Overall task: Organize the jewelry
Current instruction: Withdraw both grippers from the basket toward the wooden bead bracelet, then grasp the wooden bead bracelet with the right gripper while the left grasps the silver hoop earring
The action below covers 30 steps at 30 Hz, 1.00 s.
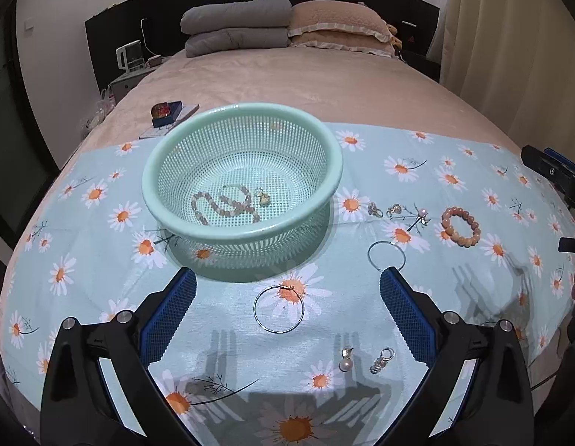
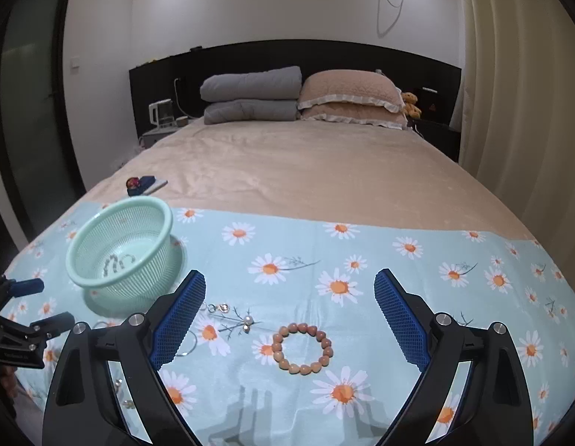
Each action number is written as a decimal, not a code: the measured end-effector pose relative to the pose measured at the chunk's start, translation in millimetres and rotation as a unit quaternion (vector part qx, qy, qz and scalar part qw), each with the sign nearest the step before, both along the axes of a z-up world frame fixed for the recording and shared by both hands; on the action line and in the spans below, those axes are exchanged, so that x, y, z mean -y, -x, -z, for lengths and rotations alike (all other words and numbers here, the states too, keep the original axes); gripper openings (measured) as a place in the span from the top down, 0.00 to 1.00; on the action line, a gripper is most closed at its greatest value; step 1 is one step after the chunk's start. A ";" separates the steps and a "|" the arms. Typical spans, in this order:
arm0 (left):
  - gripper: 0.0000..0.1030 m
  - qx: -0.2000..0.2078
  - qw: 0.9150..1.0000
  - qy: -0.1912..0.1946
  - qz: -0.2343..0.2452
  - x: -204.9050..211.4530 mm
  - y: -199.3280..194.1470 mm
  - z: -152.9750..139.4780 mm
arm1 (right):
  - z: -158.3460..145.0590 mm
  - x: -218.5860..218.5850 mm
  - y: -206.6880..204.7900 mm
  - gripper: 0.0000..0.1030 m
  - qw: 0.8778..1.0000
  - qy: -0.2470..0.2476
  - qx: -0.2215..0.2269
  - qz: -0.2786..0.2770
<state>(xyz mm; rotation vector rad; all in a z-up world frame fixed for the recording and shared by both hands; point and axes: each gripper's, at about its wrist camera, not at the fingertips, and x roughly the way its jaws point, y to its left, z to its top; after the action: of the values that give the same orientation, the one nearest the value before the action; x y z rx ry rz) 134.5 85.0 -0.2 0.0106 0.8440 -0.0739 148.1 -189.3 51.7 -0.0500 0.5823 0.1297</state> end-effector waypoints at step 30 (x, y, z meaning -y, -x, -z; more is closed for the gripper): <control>0.97 -0.047 0.997 0.034 0.051 2.2 -17.5 72.8 | 123.3 20.0 -42.6 0.81 0.988 -0.031 -0.153 -0.005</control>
<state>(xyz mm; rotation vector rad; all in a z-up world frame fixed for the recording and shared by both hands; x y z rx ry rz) 152.0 82.8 -73.1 -0.0131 0.9350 -0.2010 190.7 -209.3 -71.6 0.0274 0.8834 0.1663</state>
